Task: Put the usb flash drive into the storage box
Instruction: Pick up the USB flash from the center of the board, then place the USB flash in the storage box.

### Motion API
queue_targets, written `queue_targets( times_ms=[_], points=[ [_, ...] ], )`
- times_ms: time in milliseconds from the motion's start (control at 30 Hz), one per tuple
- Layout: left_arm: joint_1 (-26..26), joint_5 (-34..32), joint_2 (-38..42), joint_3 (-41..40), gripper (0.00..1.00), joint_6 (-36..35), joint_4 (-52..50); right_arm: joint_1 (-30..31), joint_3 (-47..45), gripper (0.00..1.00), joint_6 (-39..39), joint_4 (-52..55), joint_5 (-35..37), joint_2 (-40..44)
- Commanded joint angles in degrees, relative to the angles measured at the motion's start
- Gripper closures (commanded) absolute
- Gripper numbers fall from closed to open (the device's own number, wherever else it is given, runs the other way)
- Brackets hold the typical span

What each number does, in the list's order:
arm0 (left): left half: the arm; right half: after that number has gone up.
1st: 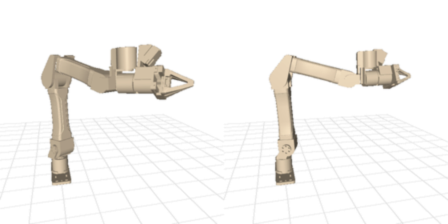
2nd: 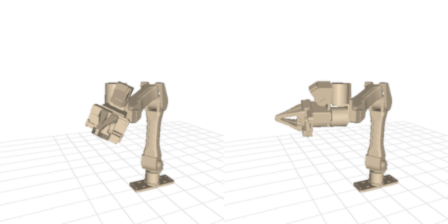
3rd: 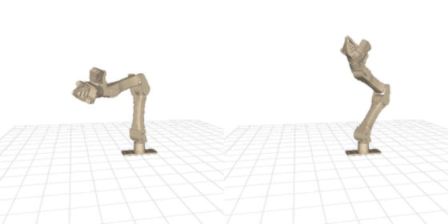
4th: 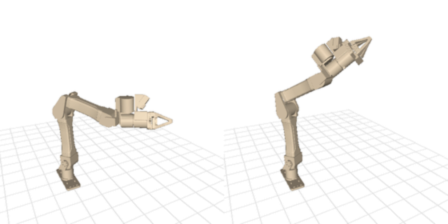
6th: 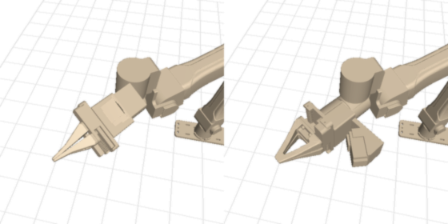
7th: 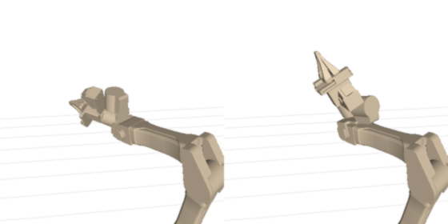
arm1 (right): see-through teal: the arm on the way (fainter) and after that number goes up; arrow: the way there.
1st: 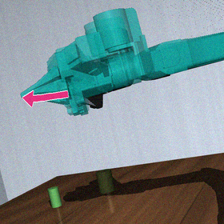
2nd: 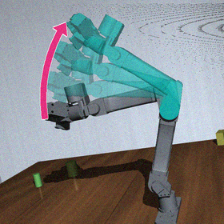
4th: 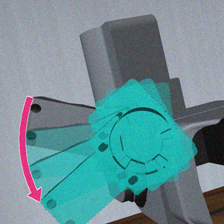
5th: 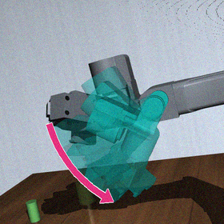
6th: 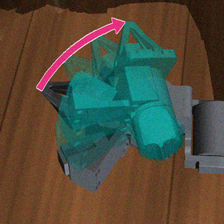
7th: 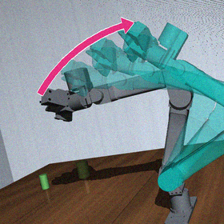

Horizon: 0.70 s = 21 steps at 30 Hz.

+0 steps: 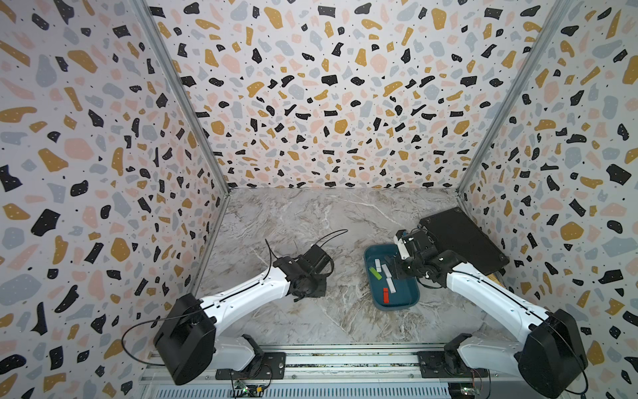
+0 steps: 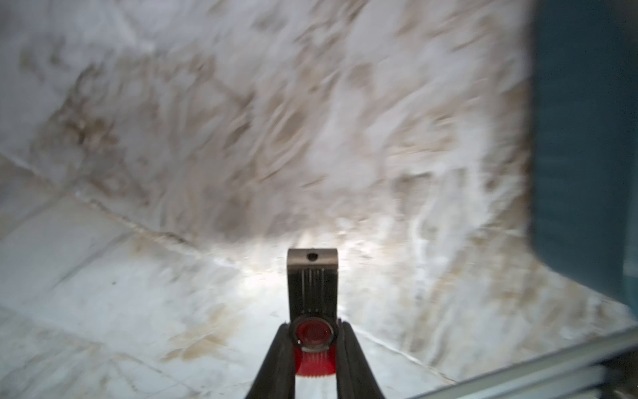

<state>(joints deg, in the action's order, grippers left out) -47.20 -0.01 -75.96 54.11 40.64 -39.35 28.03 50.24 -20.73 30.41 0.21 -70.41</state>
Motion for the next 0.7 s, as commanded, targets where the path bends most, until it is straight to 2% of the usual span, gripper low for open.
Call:
queue_targets(
  times_ms=[0,100,200,300,433,567,667],
  points=[
    [-7.7,-1.7,-1.5,7.6,0.79,5.9,0.7,-4.6,3.1,0.48,-1.5,1.2,-0.2,1.8],
    [-14.5,-3.7,-8.4,16.5,0.79,6.9,0.7,-10.5,3.2,0.48,-3.5,1.4,-2.1,1.6],
    [-19.1,-4.4,-17.3,26.0,0.79,6.9,-0.4,-16.1,2.5,0.49,-5.3,1.3,-4.2,1.7],
    [-21.6,-5.2,-26.5,34.8,0.79,6.4,-3.8,-19.6,1.3,0.49,-5.9,1.3,-4.0,2.3],
    [-22.1,-5.2,-34.0,39.4,0.78,6.9,-5.2,-22.9,-2.2,0.49,-7.0,0.1,-2.6,5.7],
    [-22.1,-4.0,-37.5,41.2,0.67,6.6,-4.9,-24.0,-3.0,0.49,-6.4,0.4,-2.6,6.6],
    [-22.1,-5.2,-36.4,42.4,0.5,4.9,-6.0,-23.9,-3.0,0.48,-6.4,0.4,-2.8,6.4]
  ],
)
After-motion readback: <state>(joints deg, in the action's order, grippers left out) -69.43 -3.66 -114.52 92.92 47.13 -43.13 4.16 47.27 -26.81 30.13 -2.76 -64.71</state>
